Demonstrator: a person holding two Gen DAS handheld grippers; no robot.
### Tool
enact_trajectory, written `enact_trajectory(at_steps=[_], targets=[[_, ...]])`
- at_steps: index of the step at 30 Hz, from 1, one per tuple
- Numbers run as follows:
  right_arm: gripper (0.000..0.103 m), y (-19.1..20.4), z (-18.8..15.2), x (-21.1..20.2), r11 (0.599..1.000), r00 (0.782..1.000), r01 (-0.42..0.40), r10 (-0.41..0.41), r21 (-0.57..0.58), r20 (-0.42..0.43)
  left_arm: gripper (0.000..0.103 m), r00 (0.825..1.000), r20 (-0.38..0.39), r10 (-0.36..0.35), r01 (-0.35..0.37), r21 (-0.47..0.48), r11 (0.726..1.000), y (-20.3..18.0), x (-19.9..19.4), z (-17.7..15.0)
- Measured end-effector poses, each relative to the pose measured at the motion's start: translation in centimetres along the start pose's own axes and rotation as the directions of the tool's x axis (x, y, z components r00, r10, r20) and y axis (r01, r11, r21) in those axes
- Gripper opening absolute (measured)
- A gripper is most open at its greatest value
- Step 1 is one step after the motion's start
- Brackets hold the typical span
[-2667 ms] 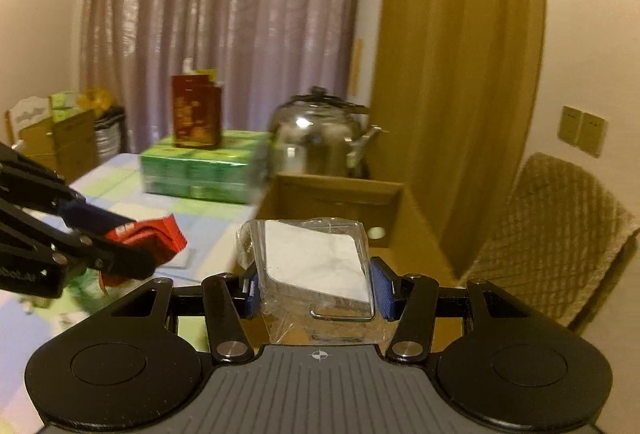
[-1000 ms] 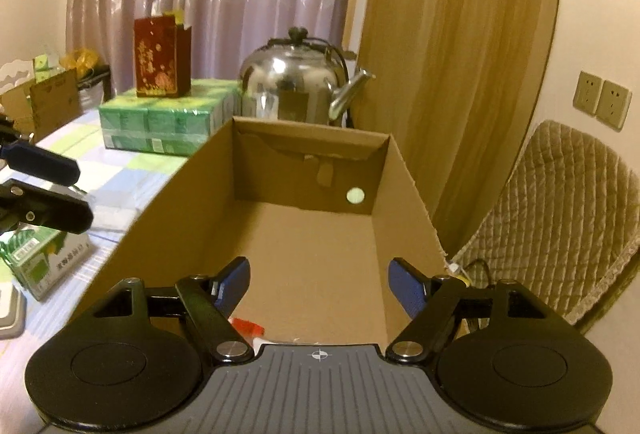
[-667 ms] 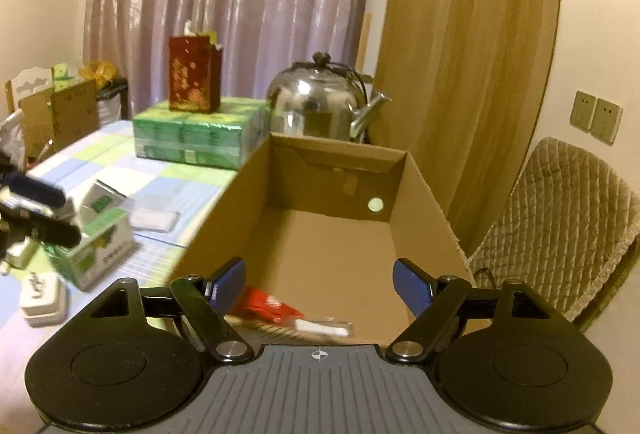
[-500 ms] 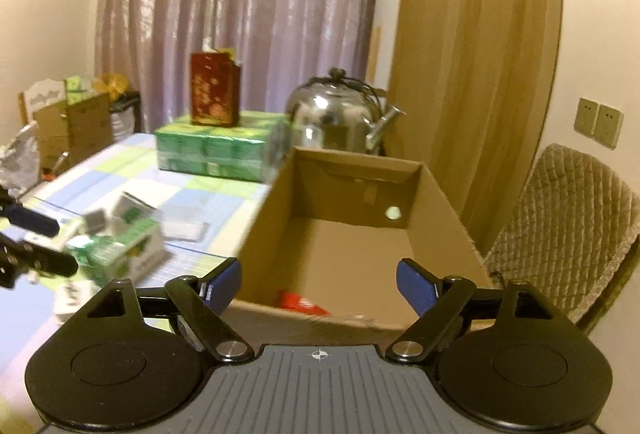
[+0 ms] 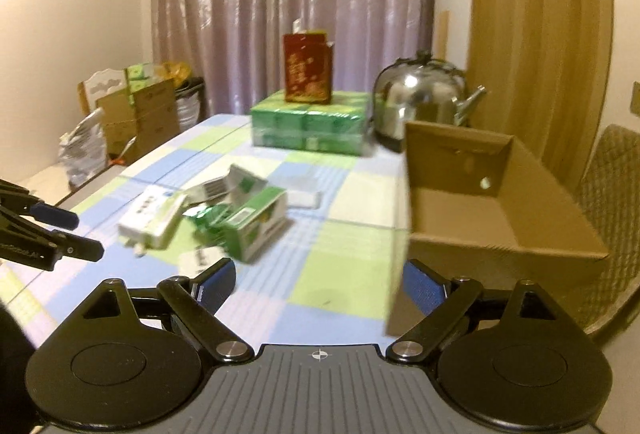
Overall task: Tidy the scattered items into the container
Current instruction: 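Move both tools back toward the scattered items on the table, then grasp the white plug adapter with the right tool while the left tool grasps the medicine box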
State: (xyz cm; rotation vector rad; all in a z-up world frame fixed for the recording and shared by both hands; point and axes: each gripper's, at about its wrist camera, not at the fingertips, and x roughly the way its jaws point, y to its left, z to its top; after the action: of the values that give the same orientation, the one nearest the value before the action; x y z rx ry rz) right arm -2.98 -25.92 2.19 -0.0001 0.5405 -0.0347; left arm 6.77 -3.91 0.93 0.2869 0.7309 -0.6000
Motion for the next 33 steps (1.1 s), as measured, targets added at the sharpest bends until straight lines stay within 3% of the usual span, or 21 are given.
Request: enact_trajectory(at_steps=[10, 18, 33], targets=[[0.089, 2.2, -1.4, 1.1, 0.999, 0.997, -0.045, 0.044, -0.014, -0.063, 0.062, 1.0, -0.015, -0.022, 0.022, 0.021, 1.0, 1.6, -0.6, -1.8], [0.089, 4.2, -1.6, 3.5, 0.995, 0.99, -0.091, 0.087, -0.03, -0.11, 0.067, 0.999, -0.049, 0.006, -0.006, -0.005, 1.0, 4.0, 0.7, -2.7], [0.089, 7.9, -2.3, 12.3, 0.987, 0.968, -0.153, 0.138, -0.056, -0.211, 0.078, 0.996, -0.069, 0.06, -0.064, -0.058, 0.996, 8.5, 4.7, -1.8]])
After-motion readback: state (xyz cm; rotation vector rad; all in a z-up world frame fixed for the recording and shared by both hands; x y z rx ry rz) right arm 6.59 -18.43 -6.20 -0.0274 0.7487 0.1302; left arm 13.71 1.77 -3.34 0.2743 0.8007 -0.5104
